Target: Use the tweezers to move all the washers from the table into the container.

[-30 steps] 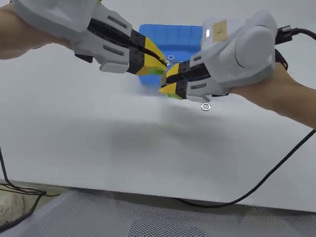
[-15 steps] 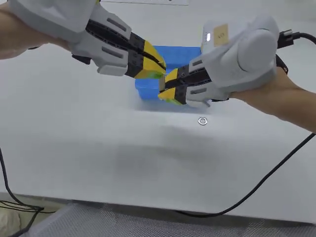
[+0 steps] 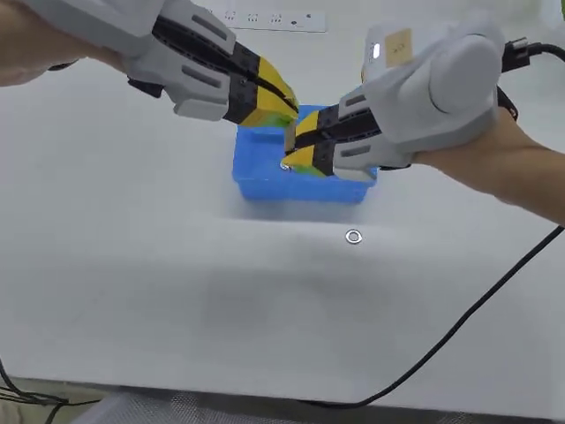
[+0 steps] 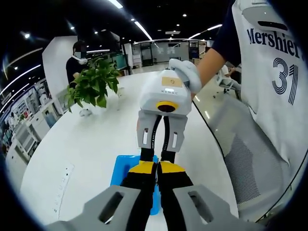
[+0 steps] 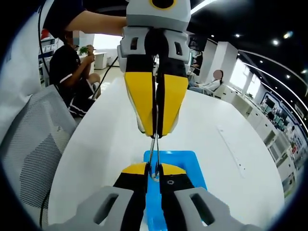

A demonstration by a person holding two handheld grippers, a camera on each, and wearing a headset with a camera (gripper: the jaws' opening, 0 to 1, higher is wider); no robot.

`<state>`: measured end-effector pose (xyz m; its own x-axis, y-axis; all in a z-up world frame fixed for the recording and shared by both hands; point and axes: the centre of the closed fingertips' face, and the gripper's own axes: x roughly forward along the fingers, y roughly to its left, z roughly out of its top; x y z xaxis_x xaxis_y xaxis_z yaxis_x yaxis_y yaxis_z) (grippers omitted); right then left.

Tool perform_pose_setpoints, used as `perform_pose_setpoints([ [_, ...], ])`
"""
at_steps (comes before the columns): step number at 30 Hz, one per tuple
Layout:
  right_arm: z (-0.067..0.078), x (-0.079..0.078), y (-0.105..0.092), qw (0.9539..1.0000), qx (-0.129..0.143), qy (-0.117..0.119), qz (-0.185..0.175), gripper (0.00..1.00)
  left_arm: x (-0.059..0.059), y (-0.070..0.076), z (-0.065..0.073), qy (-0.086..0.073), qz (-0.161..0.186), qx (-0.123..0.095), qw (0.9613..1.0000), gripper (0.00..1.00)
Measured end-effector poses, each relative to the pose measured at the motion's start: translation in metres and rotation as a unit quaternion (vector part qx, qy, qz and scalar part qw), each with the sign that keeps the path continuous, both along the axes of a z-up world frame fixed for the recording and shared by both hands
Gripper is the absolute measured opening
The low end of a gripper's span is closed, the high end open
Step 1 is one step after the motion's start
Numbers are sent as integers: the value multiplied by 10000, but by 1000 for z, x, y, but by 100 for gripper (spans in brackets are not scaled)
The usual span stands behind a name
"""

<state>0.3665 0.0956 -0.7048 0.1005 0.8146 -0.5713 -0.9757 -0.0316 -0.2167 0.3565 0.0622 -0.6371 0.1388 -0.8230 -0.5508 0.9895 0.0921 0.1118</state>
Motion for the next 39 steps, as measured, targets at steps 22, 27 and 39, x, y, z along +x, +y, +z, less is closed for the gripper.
perform_pose_setpoints([
  [22, -74, 54, 7, 9990, -334, 307, -58, 10, 55, 9, -71, 242, 328, 124, 9991, 5],
  [27, -75, 57, 4, 9988, -244, 409, -109, 10, 60, 6, -73, 283, 341, 84, 9990, 5],
  [39, -58, 56, 2, 9994, -125, 250, -187, 13, 53, 4, -59, 137, 348, 71, 9993, 5],
])
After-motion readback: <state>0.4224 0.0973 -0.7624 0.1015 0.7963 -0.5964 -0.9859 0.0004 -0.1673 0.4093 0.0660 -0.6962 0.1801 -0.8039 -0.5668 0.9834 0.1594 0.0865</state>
